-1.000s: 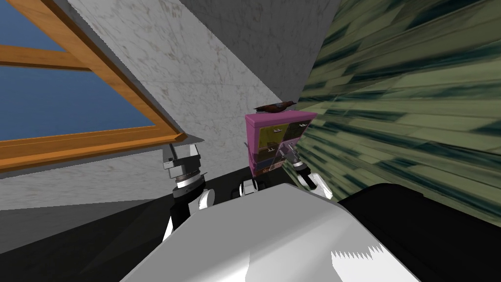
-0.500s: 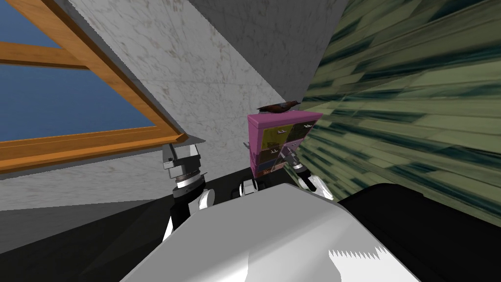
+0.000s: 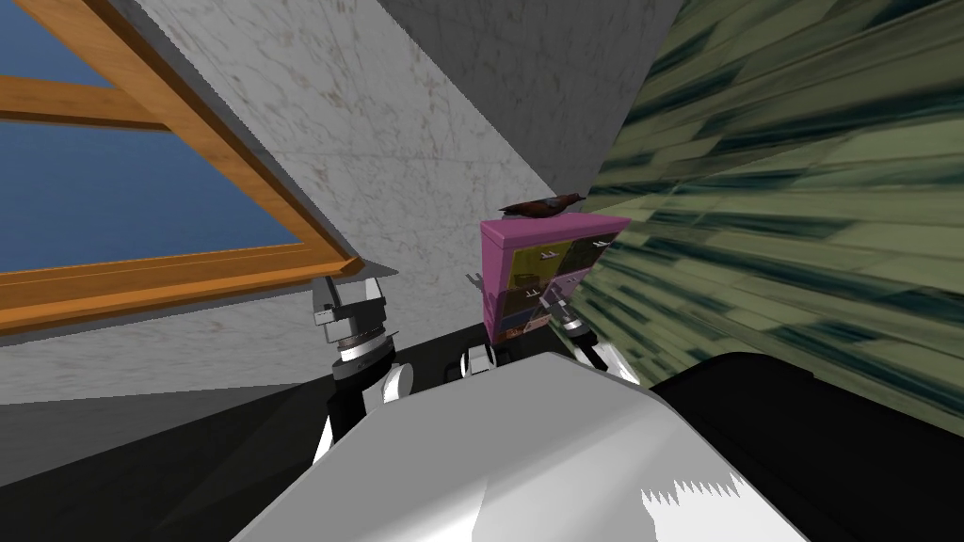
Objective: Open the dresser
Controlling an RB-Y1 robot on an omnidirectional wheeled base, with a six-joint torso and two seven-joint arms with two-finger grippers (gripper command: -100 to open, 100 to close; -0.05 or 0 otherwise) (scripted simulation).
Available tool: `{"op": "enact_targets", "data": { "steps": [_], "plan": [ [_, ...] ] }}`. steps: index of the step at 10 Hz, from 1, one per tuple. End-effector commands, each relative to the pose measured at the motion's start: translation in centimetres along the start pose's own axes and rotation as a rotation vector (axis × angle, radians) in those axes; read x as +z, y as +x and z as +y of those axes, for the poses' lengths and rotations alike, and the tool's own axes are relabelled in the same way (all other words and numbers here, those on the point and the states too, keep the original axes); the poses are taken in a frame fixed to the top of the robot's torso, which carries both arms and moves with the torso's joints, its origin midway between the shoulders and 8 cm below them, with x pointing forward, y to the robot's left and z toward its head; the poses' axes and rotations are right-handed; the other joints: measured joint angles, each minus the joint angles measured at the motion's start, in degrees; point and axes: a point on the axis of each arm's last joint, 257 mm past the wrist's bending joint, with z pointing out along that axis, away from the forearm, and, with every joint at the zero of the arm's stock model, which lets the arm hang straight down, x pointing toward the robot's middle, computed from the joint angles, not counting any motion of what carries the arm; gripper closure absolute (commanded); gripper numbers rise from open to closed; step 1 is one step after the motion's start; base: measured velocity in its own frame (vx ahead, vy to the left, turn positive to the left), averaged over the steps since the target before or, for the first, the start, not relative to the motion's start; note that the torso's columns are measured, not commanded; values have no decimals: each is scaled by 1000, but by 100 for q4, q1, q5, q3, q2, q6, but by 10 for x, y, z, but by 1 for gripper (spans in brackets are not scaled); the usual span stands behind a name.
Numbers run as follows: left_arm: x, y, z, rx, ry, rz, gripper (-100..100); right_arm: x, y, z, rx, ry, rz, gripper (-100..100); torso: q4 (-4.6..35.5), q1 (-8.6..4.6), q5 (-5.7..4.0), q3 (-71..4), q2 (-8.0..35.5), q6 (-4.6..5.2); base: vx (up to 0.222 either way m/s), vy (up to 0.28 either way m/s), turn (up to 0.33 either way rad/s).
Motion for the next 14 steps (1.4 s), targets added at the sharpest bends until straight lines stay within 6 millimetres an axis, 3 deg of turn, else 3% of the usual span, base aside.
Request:
{"op": "enact_targets", "data": {
  "steps": [1, 3, 4, 9, 14],
  "plan": [
    [0, 0, 0, 0, 0, 0, 0, -7, 0, 13, -40, -18, 13, -100, -1, 1, -1, -1, -4, -1, 33, 20, 13],
    [0, 0, 0, 0, 0, 0, 0, -18, -4, 33, -69, -43, 39, -100, 0, 2, -1, 0, -2, 0, 41, 29, 29],
    [0, 0, 0, 0, 0, 0, 0, -18, -4, 33, -76, -43, 38, -100, -1, 5, 1, -2, -5, 0, 36, 26, 14],
    [0, 0, 0, 0, 0, 0, 0, -34, -30, 70, -58, -61, 109, -100, -1, 1, 0, -1, -2, 0, 34, 19, 23],
    [0, 0, 0, 0, 0, 0, 0, -28, -22, 63, -59, -59, 113, -100, -2, 8, 3, -4, -5, 2, 20, 24, -15]
  ]
}}
